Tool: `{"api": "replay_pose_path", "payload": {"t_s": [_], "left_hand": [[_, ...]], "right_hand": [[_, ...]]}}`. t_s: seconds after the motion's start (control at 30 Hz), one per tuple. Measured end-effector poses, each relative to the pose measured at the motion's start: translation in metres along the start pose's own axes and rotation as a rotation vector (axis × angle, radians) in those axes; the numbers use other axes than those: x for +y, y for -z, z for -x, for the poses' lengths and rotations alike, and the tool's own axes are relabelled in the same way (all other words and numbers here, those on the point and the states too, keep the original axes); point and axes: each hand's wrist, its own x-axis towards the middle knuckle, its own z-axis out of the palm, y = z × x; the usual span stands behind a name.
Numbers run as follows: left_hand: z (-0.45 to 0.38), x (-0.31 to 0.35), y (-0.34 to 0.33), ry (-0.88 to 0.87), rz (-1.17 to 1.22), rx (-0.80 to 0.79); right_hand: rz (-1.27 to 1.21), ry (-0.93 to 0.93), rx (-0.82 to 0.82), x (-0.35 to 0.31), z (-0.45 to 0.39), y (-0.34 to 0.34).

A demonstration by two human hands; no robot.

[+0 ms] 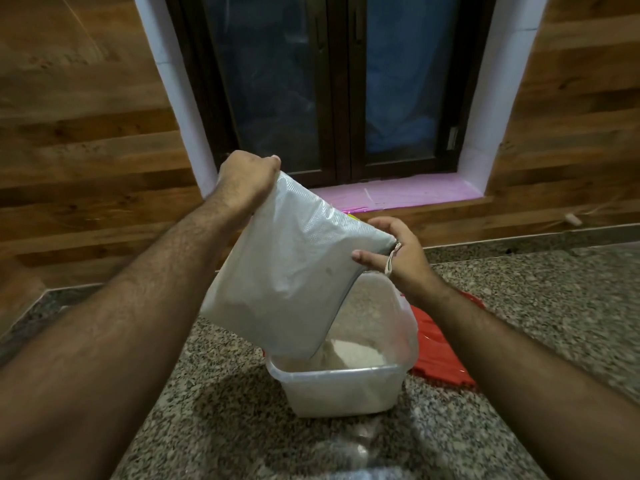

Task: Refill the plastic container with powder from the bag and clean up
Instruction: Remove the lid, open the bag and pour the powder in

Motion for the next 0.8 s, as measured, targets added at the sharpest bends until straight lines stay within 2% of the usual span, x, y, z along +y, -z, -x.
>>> {"api": "replay_pose_path", "payload": {"t_s": [0.07,0.17,0.33,0.47,0.6,0.8], "left_hand": [[-0.004,0.0,-0.007,-0.007,-0.043,0.016],[-0.007,-0.001,-0.017,-0.046,-0.114,0.002],[-0.003,0.01,-0.034,-0.108,-0.227,-0.026],[0.004,0.017,-0.04,-0.14,-0.297,-0.046],[0.005,0.01,-0.032,-0.171,-0.302,-0.11],[0.016,-0.043,0.003,-0.129,-0.277,-0.078]], "right_hand": [[0.084,0.096,-0.004,-0.008,-0.003,0.002],[0.368,0.234,0.011,-0.023,-0.01,0.001],[0.694,0.239,-0.064,-0.051,-0.026,-0.025],[0.601,0.149,0.037,-0.051,-0.042,-0.041],[0.512,0.169,0.063,-0.049,-0.041,-0.048],[0.37,0.121,0.082,-0.036,-0.033,-0.045]]}}
